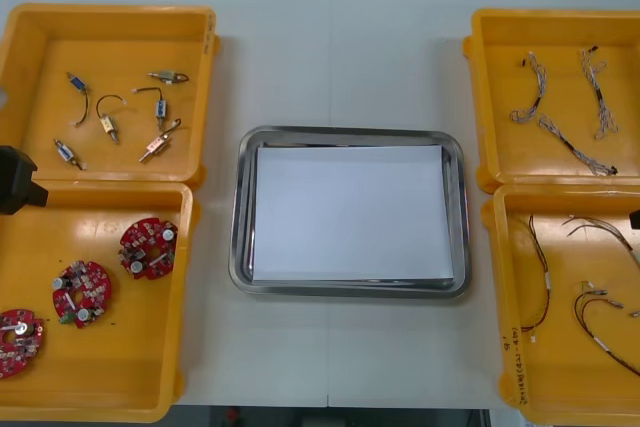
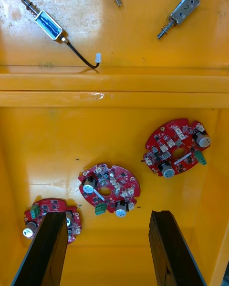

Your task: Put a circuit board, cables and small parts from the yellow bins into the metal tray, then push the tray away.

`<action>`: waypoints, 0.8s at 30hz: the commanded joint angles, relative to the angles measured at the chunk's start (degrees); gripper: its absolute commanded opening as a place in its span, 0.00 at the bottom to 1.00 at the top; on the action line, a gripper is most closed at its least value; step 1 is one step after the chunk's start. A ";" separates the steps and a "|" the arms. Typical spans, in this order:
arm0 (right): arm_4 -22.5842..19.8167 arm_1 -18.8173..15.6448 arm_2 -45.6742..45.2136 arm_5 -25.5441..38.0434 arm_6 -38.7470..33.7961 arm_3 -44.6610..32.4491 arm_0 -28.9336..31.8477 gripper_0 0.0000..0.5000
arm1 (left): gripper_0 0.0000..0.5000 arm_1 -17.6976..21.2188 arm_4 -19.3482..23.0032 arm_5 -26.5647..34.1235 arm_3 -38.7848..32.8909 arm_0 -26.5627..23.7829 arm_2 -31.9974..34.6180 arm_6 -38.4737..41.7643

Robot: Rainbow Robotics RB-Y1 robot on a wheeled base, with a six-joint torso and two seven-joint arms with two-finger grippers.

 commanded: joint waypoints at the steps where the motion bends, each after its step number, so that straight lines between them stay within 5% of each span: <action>1: -0.01 -2.47 0.78 0.20 -1.52 -0.44 -1.27 1.00 | 1.00 2.33 0.34 0.33 -1.46 0.66 1.63 -1.52; 24: -0.01 -2.47 0.78 0.20 -1.52 -0.44 -1.27 1.00 | 1.00 2.33 0.34 0.33 -1.46 0.66 1.63 -1.52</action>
